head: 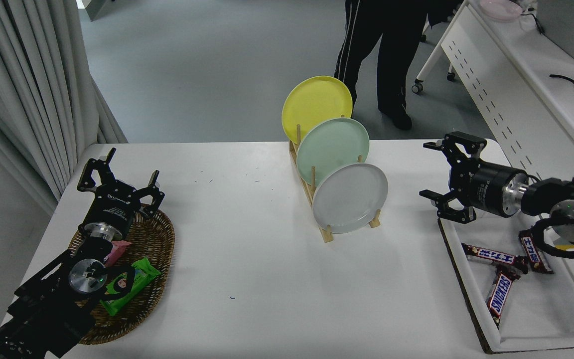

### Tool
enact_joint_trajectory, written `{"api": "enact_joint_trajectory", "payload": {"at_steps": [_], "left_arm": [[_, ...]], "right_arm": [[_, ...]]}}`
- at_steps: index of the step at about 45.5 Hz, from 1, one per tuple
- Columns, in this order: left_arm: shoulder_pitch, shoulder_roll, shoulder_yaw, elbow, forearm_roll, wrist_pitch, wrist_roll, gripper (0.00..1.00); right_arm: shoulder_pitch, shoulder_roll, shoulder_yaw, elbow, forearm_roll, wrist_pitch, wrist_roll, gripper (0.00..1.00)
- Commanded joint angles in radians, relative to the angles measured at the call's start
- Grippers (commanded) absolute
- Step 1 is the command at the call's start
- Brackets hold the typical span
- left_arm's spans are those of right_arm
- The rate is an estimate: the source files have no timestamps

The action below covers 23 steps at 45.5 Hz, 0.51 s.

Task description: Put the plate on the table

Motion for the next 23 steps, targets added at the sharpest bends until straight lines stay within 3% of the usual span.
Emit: {"api": "enact_joint_trajectory", "payload": {"at_steps": [1, 9, 19, 23], "left_arm": [[0.0, 0.0, 0.0, 0.0, -0.002, 0.001, 0.0, 1.0], [0.0, 0.0, 0.0, 0.0, 0.0, 0.001, 0.0, 1.0], [0.0, 0.0, 0.0, 0.0, 0.0, 0.001, 0.0, 1.0], [0.0, 0.0, 0.0, 0.0, 0.0, -0.001, 0.0, 1.0]], "right_arm": [[0.032, 0.091, 0.006, -0.027, 0.026, -0.043, -0.057, 1.0], [0.029, 0.146, 0.013, -0.084, 0.026, -0.07, -0.057, 1.0], [0.035, 0.218, 0.021, -0.151, 0.035, -0.274, -0.057, 1.0], [0.044, 0.255, 0.015, -0.174, 0.045, -0.281, -0.06, 1.0]]}}
